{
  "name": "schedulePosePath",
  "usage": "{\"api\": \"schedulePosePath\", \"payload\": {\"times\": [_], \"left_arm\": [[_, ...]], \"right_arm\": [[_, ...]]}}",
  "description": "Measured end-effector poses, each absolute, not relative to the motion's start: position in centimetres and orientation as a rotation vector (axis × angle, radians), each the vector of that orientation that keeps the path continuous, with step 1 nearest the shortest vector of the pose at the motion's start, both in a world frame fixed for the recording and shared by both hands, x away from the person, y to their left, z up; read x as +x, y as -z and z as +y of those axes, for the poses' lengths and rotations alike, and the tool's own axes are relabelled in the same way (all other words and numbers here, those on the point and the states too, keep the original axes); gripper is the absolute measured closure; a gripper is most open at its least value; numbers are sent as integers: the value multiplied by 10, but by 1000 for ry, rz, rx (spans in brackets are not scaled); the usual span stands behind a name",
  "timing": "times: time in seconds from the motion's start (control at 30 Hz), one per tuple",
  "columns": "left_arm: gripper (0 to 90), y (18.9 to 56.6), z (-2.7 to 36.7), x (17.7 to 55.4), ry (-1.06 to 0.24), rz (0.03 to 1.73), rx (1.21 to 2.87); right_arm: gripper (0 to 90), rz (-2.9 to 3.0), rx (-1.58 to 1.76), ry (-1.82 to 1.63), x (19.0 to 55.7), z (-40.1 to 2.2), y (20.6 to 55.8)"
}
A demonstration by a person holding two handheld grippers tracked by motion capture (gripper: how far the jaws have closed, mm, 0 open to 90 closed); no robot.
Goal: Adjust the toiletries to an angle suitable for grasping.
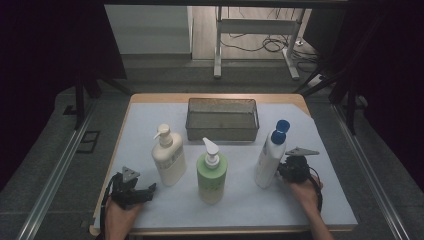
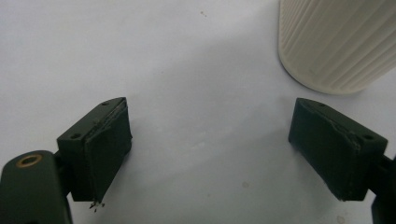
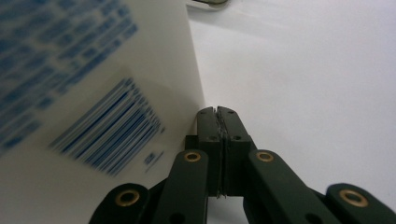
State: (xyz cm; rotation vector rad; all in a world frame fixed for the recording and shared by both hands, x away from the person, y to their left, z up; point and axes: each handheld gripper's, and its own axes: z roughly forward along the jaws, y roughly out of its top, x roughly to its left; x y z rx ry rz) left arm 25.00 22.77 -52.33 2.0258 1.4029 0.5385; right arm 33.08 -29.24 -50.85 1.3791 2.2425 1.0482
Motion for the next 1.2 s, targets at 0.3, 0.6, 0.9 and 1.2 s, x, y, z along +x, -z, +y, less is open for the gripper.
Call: {"api": "schedulePosePath", "payload": {"times": [0.3, 0.6, 0.9, 1.2], "left_arm": [[133, 523, 228, 250, -541, 1402, 2025], [137, 523, 227, 249, -543, 1403, 2024], [141, 523, 227, 249, -546, 1404, 2021], [143, 523, 227, 249, -546, 1405, 2020]], "right_arm": [[898, 2232, 1377, -1060, 311, -304, 500], [893, 2280, 1312, -1056, 278, -308, 494], [888, 2324, 1254, -1142, 246, -293, 488], [898, 2333, 1194, -1176, 239, -255, 486]]}}
